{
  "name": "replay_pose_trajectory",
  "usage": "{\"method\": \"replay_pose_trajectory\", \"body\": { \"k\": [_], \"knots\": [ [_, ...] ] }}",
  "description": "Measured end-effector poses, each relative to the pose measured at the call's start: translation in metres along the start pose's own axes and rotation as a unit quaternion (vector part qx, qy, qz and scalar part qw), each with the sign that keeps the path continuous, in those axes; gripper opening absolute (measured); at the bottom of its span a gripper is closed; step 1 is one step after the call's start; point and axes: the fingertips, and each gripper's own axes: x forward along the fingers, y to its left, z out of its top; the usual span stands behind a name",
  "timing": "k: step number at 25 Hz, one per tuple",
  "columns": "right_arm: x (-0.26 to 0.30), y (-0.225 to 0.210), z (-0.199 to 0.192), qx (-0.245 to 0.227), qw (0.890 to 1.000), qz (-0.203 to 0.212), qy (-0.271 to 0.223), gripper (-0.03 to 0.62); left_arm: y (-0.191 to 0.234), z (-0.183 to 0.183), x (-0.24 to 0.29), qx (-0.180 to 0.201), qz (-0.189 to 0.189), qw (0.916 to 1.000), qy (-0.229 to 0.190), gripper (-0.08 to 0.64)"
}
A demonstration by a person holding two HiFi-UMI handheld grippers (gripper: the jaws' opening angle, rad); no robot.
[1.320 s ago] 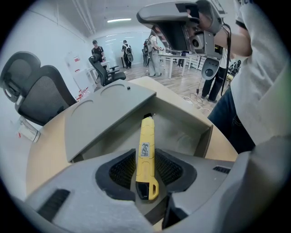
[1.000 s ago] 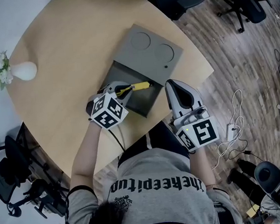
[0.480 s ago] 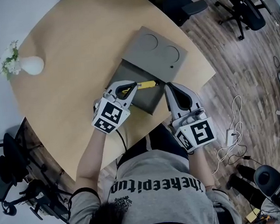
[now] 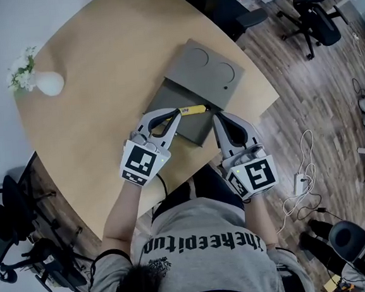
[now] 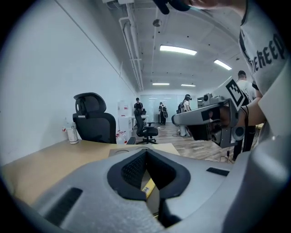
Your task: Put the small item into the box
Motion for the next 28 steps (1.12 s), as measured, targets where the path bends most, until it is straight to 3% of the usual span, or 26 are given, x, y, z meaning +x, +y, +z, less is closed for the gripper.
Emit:
{"method": "replay_pose_trajectory", "body": {
  "k": [11, 22, 28],
  "knots": [
    [-0.023, 0.036, 0.007, -0.016, 1.0, -0.002, -0.018, 0.006, -0.017, 0.04, -0.053, -0.026, 0.026, 0.9965, -0.075, 0.016],
    [-0.045, 0.069, 0.019, -0.027, 0.999, -0.013, -0.043, 0.006, -0.038, 0.06, -0.096, -0.022, 0.031, 0.9915, -0.124, 0.016],
    [-0.059, 0.09, 0.022, -0.034, 0.998, -0.021, -0.055, 0.006, -0.046, 0.069, -0.119, -0.077, 0.015, 0.9837, -0.162, 0.015]
  ]
}}
